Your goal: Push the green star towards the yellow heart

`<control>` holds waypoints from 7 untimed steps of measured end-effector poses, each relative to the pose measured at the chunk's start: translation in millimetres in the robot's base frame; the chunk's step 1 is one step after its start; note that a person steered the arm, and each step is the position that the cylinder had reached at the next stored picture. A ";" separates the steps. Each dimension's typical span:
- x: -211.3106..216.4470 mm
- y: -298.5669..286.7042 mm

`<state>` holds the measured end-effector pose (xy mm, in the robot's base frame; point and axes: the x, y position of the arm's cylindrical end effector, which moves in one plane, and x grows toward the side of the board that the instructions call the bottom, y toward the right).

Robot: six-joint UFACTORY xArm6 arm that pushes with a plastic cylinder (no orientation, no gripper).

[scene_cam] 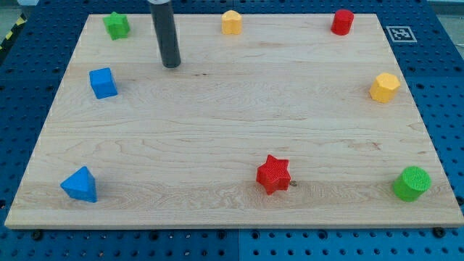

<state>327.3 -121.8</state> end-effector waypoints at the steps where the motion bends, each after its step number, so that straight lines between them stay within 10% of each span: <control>1: -22.3 -21.0; 7: -64.4 -142.3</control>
<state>262.8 -264.1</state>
